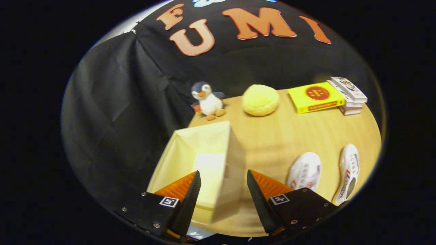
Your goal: Open the storage box then place both shoes into the box .Put the left shoe in first, then the right shoe, with the right side of both shoes facing outward in a uniform manner.
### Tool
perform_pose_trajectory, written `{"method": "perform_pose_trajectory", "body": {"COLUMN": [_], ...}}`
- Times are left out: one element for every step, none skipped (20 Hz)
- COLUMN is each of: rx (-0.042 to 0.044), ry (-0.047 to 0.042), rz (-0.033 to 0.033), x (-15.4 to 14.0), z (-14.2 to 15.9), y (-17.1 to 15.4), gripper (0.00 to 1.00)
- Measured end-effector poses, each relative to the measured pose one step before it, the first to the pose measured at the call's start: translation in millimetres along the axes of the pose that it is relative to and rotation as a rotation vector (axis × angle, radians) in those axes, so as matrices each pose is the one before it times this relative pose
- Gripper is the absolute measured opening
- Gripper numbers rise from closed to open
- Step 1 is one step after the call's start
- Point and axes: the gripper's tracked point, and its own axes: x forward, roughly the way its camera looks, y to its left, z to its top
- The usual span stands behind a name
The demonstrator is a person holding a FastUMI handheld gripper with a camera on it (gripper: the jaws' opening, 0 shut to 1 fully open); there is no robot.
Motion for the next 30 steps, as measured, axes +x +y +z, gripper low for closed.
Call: {"method": "perform_pose_trajectory", "body": {"rx": [0.01616,0.01465,0.01034,0.00735,0.00484,0.00152,-0.00690,-0.00865,-0.00999,-0.01118,-0.02027,-0.01967,-0.02178,-0.00853,0.00922,0.01221,-0.01138,-0.03553,-0.02169,-0.00333,-0.00565,0.00435,0.02856,0.04042,0.03170,0.02623,0.02871,0.02331,0.01586,0.00432], "ry": [-0.00512,0.00306,0.00658,0.01387,0.01408,0.00904,0.01143,0.00829,0.00344,0.00329,0.01041,0.01591,0.01000,0.00649,-0.01096,-0.01723,-0.02155,-0.00985,-0.01037,-0.03799,-0.01074,-0.00633,-0.00261,-0.00274,-0.00297,-0.00328,0.00449,-0.00033,-0.02205,-0.02000], "rz": [-0.05221,-0.05214,-0.04063,-0.03590,-0.02424,-0.01786,-0.01101,-0.00803,-0.01015,-0.00845,-0.00717,-0.01000,-0.01609,-0.01808,0.00331,0.00056,0.00633,-0.00221,0.00848,-0.00366,-0.01520,-0.01007,0.00922,0.01247,0.00394,0.00813,0.01435,0.01011,0.00198,-0.00057], "x": [-4.82,-2.33,2.00,2.72,5.44,5.85,2.44,5.59,5.51,6.68,8.66,7.70,5.86,7.19,4.39,5.87,3.39,6.02,0.62,1.08,0.86,0.37,0.00,-0.33,-1.14,-0.82,0.69,-1.98,-1.84,-1.90], "z": [-8.92,-9.13,-8.99,-8.11,-8.40,-6.24,-5.19,-4.50,-3.22,-3.50,-3.63,-6.47,-2.58,-3.23,1.63,2.31,3.31,1.23,-1.90,5.46,-1.52,-1.01,0.53,2.46,2.93,5.13,3.50,5.41,9.65,7.96], "y": [-24.90,-27.44,-22.75,-20.13,-16.19,-12.86,-9.47,-7.64,-5.06,-4.28,-4.55,-3.90,-4.17,-4.83,1.55,1.15,3.59,1.31,3.14,2.79,-2.01,-3.71,3.20,1.12,-2.73,-1.64,-0.53,-0.06,-0.21,0.54], "gripper": [0.82,0.82,0.81,0.80,0.78,0.77,0.77,0.76,0.74,0.73,0.71,0.69,0.66,0.62,0.59,0.57,0.50,0.47,0.38,0.33,0.23,0.20,0.12,0.09,0.04,0.03,0.01,0.01,0.01,0.01]}}
